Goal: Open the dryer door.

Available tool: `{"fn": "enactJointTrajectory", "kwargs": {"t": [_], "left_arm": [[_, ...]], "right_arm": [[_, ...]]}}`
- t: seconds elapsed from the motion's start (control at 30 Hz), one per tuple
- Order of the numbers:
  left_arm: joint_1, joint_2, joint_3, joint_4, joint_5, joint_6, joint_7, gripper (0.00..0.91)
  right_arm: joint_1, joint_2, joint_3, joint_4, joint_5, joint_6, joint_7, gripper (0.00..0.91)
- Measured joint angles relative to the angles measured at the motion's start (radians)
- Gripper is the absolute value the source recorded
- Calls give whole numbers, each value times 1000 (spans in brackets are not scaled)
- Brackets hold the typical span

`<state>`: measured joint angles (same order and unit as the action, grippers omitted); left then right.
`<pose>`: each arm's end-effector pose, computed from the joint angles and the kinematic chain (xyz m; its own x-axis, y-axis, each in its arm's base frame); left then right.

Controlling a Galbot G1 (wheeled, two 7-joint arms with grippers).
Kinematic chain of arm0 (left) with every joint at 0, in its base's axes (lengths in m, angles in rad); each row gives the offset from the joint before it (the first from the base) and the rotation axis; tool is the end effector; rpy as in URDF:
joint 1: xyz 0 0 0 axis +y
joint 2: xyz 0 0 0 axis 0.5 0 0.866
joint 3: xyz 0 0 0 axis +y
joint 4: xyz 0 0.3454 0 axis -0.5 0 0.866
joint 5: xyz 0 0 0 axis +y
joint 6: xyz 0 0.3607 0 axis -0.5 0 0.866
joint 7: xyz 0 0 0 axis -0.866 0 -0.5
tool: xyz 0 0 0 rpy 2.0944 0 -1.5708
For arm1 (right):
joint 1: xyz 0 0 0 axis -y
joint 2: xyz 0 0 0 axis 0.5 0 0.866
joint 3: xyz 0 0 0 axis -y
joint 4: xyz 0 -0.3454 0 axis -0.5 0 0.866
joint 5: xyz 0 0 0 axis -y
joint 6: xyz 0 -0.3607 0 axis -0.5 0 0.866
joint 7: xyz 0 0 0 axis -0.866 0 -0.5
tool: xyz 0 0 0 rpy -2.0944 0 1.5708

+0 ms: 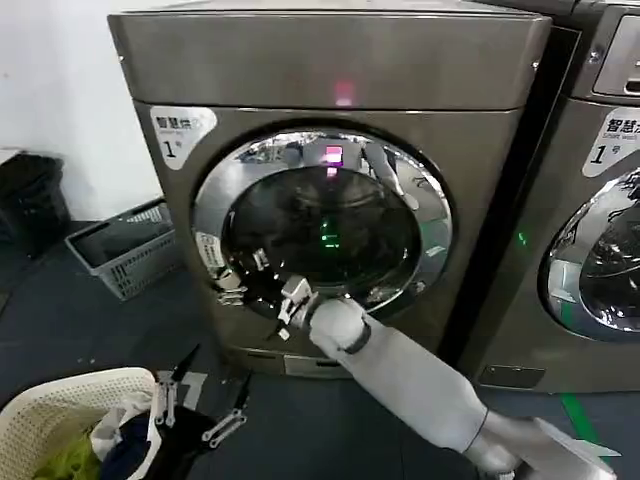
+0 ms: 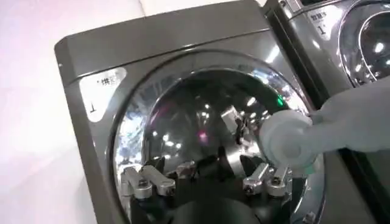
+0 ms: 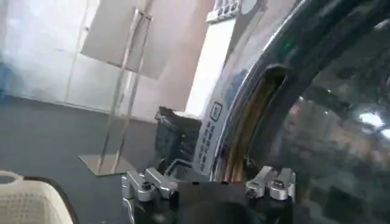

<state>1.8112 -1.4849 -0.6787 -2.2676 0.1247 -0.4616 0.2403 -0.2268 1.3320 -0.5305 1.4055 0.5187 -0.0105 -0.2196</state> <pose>0.1214 0.0524 -0.2684 -0.9078 0.2964 -0.2966 0.1767 0.9119 0.3704 0.4610 0.2048 -0.1895 -0.4231 -0.9054 -0.0358 -0.8613 0.4142 -0.2943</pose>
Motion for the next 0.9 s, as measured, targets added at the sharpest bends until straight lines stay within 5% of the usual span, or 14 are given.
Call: {"fn": "enactJointTrajectory", "kwargs": {"t": [0.9], "left_arm": [[-43,12,-89,21,-87,38,11,907]], "right_arm": [[5,-96,-33,104,72,44,-174,907]]}}
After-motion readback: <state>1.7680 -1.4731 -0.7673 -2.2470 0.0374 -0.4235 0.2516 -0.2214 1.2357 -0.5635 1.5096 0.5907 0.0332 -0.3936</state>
